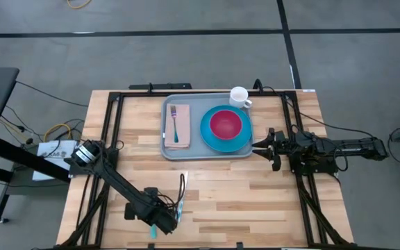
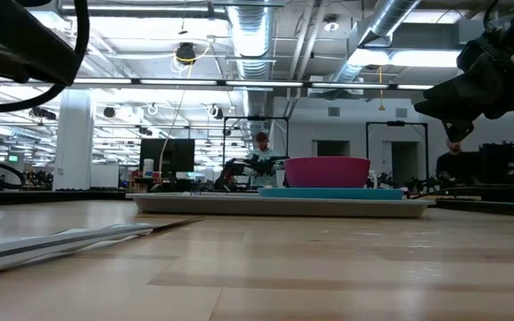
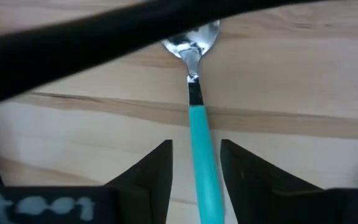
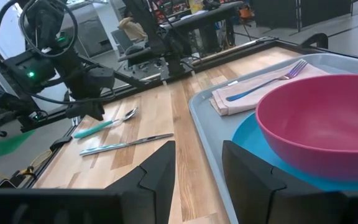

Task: Set up tray
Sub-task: Put the light green spoon on the light brown napkin

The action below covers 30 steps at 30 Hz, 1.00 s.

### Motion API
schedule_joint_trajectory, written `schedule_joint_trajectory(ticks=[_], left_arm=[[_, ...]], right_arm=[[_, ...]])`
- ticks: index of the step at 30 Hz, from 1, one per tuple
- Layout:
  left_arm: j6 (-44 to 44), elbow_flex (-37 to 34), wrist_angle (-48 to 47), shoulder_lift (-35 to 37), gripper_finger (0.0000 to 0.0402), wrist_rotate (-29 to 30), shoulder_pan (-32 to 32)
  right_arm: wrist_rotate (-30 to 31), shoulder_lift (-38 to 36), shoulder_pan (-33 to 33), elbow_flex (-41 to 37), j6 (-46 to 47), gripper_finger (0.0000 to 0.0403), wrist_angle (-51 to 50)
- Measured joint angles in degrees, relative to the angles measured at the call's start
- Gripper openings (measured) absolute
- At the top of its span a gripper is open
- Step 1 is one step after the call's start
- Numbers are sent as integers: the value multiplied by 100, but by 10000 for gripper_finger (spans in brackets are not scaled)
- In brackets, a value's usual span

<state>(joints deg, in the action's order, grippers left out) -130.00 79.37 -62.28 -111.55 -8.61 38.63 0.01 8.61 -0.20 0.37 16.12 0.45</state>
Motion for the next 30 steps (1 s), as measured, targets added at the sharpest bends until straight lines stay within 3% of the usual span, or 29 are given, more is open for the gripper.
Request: schedule_joint_trajectory(ticks=[9,30], left_arm=[[-85,-31,45,-17,118,28,0],[-187,-1114,1537,40,111,-315,33]], right_arm=[[0,-1,0,-1,0,123,0],[0,0,-1,0,-1,123,0]])
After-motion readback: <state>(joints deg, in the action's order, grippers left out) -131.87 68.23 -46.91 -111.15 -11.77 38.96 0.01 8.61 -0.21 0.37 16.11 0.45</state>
